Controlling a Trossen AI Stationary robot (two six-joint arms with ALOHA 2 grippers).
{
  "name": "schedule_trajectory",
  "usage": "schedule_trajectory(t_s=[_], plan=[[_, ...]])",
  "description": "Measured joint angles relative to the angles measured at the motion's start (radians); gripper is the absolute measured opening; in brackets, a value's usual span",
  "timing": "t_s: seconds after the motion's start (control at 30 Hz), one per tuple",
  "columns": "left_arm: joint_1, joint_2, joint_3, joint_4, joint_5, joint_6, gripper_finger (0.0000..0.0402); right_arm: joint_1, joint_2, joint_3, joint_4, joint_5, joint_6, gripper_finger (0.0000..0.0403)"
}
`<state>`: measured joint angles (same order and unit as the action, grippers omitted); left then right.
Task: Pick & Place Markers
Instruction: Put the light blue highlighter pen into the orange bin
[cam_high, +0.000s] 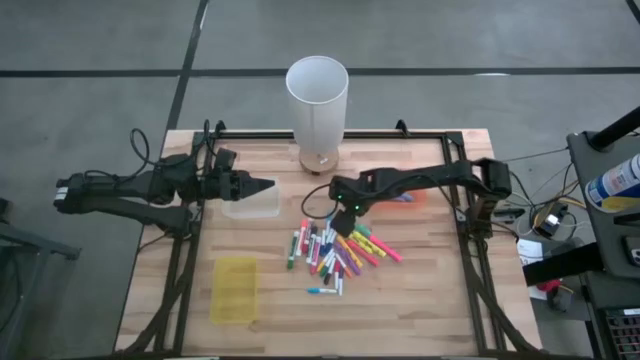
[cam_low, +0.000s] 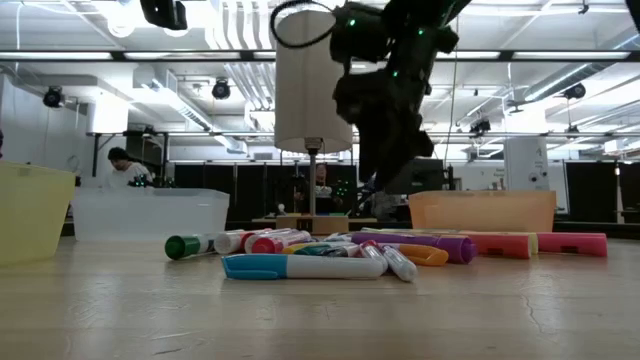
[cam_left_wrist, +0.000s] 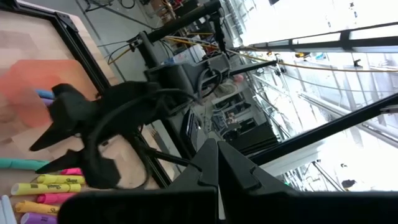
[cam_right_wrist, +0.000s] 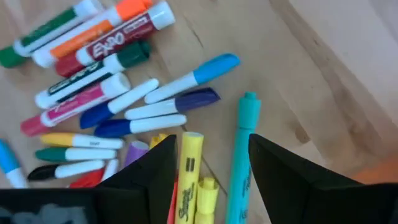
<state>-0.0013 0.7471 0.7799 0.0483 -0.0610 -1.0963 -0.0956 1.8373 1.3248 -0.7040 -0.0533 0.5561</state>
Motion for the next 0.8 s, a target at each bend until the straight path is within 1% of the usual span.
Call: schedule_trajectory(t_s=[0.27,0.5,0.67,0.8], plan=[[0.000,0.000,0.000,0.000,0.012,-0.003,0.0000,0.000,0.103,0.028,-0.089,-0.002,0.003,0.0175],[0.000,0.000,0.000,0.000,0.015,-0.003,0.0000,0.000,0.171,0.030,-0.094,0.004,0.014,0.0174],[0.000,0.000,0.000,0.000,0.014,-0.003,0.0000,0.001,0.195,0.034,-0.098,-0.001,0.019,0.0166],[0.000,0.000,0.000,0.000,0.014,-0.003,0.0000,0.004,0.191,0.033,-0.098,0.001,0.016,0.0147]])
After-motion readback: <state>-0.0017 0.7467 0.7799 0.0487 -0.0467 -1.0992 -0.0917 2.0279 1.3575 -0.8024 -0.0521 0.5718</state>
